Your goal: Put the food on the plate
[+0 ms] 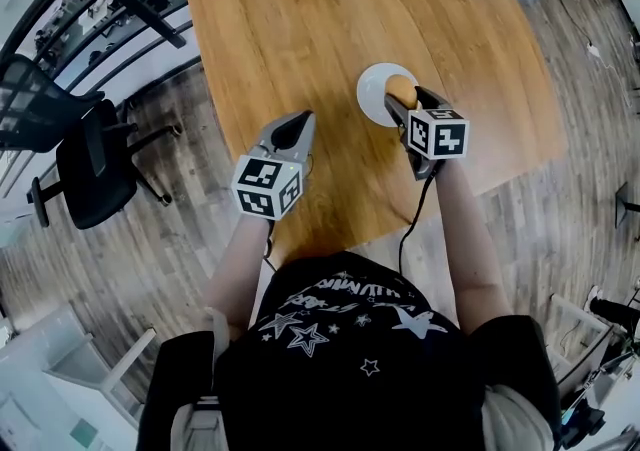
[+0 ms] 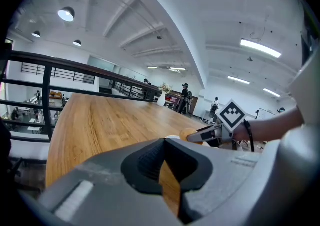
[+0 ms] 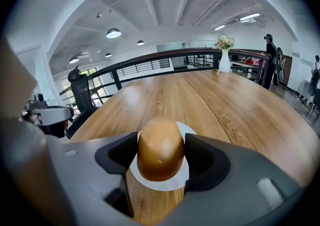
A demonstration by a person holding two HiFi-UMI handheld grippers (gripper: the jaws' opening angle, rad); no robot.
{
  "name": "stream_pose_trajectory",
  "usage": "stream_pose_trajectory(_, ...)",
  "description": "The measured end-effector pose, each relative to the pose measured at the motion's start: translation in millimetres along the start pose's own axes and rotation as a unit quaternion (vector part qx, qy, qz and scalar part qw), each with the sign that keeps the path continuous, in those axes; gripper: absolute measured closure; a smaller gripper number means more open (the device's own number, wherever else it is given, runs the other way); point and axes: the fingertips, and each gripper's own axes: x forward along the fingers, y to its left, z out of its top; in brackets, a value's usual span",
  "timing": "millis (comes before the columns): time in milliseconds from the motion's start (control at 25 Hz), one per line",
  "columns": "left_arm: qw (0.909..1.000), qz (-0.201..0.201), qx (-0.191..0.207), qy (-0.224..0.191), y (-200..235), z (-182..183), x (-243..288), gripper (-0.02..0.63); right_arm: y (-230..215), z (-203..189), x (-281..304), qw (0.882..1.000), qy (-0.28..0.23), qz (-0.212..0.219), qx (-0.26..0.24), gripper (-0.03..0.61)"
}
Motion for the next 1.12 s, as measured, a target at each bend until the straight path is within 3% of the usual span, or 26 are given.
stream_pose_trajectory(480,1.0,-0.005,-0.001,0.005,-2,-5,3,0.612,0,-9,19,0.999,0.03,-0.004,-0.025,0.276)
stream_pose_trajectory(960,0.9999,-0.002,-0.01,0.007,-2,-11,-1,0.612,2,-7,24,0.999,0.022,-0.017,-0.037,0.275)
stream_pose_trajectory(1120,0.9999,-0.002,-0.009,0.006,-5,-10,-3,0.612,4,-11,23,0.998,0.033,-0.019,-0.053,0.236)
